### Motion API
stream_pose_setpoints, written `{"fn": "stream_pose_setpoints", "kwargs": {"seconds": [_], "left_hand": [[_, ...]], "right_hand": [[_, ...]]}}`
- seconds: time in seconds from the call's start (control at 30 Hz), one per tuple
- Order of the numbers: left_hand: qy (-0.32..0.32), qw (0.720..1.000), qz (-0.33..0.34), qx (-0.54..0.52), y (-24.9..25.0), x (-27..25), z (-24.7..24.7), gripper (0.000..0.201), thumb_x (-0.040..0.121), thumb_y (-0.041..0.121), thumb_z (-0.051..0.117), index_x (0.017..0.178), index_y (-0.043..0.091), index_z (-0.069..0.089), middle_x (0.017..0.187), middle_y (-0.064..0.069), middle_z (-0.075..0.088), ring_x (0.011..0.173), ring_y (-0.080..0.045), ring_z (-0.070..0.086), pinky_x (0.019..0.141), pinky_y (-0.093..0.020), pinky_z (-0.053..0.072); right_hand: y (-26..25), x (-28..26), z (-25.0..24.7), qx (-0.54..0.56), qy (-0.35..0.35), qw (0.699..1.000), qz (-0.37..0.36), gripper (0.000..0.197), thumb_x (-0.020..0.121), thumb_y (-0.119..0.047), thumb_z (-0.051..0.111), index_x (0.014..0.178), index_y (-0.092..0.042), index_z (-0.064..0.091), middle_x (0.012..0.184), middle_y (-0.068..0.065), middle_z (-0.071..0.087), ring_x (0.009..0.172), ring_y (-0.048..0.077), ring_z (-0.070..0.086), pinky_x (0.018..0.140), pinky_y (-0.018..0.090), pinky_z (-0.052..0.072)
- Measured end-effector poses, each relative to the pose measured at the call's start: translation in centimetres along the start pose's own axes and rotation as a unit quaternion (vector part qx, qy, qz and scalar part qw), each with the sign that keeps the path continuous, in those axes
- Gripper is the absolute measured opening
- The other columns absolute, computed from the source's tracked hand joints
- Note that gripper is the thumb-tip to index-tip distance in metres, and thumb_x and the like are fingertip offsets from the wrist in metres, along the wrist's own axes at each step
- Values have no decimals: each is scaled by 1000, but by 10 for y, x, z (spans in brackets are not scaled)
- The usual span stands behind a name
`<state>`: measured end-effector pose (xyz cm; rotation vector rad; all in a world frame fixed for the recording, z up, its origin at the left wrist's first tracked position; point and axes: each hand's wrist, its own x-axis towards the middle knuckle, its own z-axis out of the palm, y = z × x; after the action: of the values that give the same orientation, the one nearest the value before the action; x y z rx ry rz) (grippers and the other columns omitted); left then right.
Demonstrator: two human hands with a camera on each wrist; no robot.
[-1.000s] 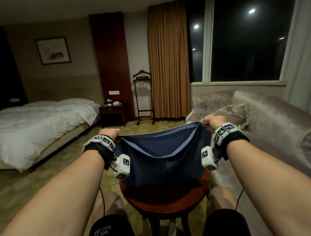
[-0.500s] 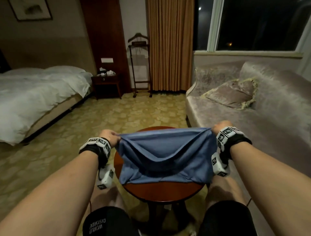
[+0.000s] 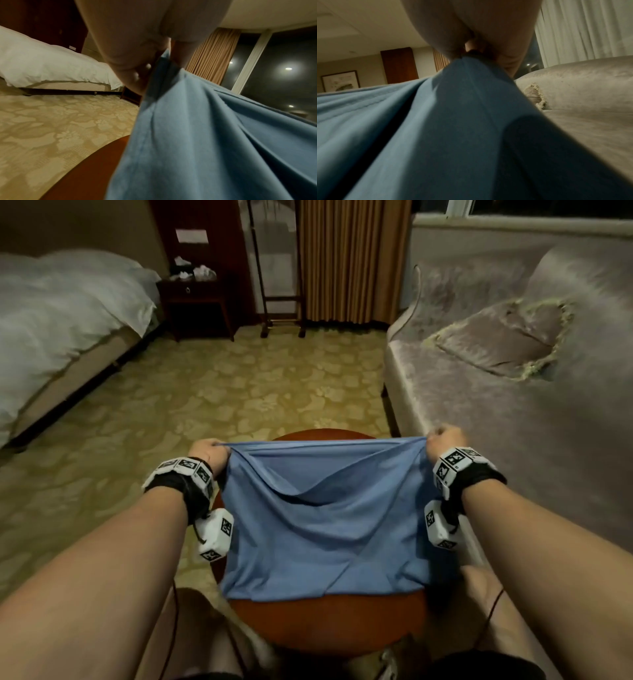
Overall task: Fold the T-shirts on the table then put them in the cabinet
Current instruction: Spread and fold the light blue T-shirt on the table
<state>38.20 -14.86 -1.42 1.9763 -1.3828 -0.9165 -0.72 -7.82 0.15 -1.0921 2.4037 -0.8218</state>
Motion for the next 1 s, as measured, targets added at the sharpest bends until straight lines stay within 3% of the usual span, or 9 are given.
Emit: {"fn": "stream_pose_setpoints", "kwargs": {"seconds": [0.1, 0.17, 0.3, 0.4, 0.5, 0.57, 0.7, 0.87, 1.0], "left_hand": [[12, 999, -12, 33, 5, 34, 16, 26, 94, 10, 52, 113, -4, 63, 105, -18, 63, 89, -25, 52, 77, -28, 37], [20, 998, -37, 43, 4, 61, 29, 30, 94, 12, 55, 118, -5, 60, 110, -19, 63, 97, -32, 57, 79, -30, 38], [54, 996, -41, 55, -1, 98, 54, 28, 90, 8, 56, 115, 0, 62, 115, -20, 64, 102, -32, 59, 90, -31, 44], [44, 997, 7, 70, -9, 107, 72, 17, 85, 7, 56, 97, 14, 67, 99, -11, 68, 92, -28, 63, 88, -32, 50], [-40, 993, 49, 98, -14, 104, 89, 26, 86, 1, 61, 70, 20, 68, 88, -6, 71, 77, -22, 63, 77, -27, 52], [-98, 979, 77, 159, -13, 98, 95, 30, 86, -2, 56, 79, 23, 72, 94, -4, 71, 85, -21, 64, 79, -24, 49], [-161, 924, 151, 314, -13, 92, 99, 40, 85, 3, 57, 119, 23, 66, 126, -7, 53, 114, -27, 53, 94, -29, 43], [-125, 897, 189, 380, -17, 93, 99, 22, 83, 12, 65, 103, 20, 71, 117, -9, 50, 109, -29, 52, 88, -26, 40], [-131, 889, 191, 396, -18, 93, 91, 26, 79, 12, 59, 99, 25, 70, 113, -6, 51, 107, -29, 54, 90, -28, 44]], "right_hand": [[-11, 34, 23, 8, -2, 1000, -3, 20, 95, -9, 48, 98, -4, 66, 102, 20, 65, 100, 37, 61, 79, 34, 44], [-14, 57, 38, -4, -16, 1000, 7, 19, 94, -10, 49, 92, -9, 68, 95, 16, 65, 95, 35, 62, 77, 32, 43], [-11, 91, 68, -25, -53, 998, 20, 21, 93, -13, 53, 105, -10, 70, 102, 11, 67, 91, 28, 61, 82, 29, 46], [-3, 103, 89, -45, -49, 998, 4, 26, 86, -11, 59, 111, -13, 69, 113, 10, 68, 106, 29, 62, 96, 35, 49], [-2, 100, 103, -73, -80, 994, -35, 24, 84, -4, 54, 92, -14, 73, 102, 8, 69, 94, 27, 62, 86, 31, 51], [-1, 96, 110, -96, -129, 986, -52, 22, 85, -4, 55, 86, -15, 73, 98, 5, 68, 92, 22, 61, 85, 28, 49], [10, 94, 116, -151, -182, 969, -74, 20, 84, -5, 58, 86, -21, 70, 99, 4, 66, 98, 25, 62, 86, 27, 48], [16, 99, 112, -209, -194, 951, -116, 26, 85, -6, 57, 106, -16, 70, 116, 8, 64, 106, 28, 60, 91, 28, 45], [24, 105, 114, -240, -172, 946, -135, 29, 85, -9, 58, 111, -15, 68, 122, 10, 59, 110, 31, 58, 94, 30, 45]]}}
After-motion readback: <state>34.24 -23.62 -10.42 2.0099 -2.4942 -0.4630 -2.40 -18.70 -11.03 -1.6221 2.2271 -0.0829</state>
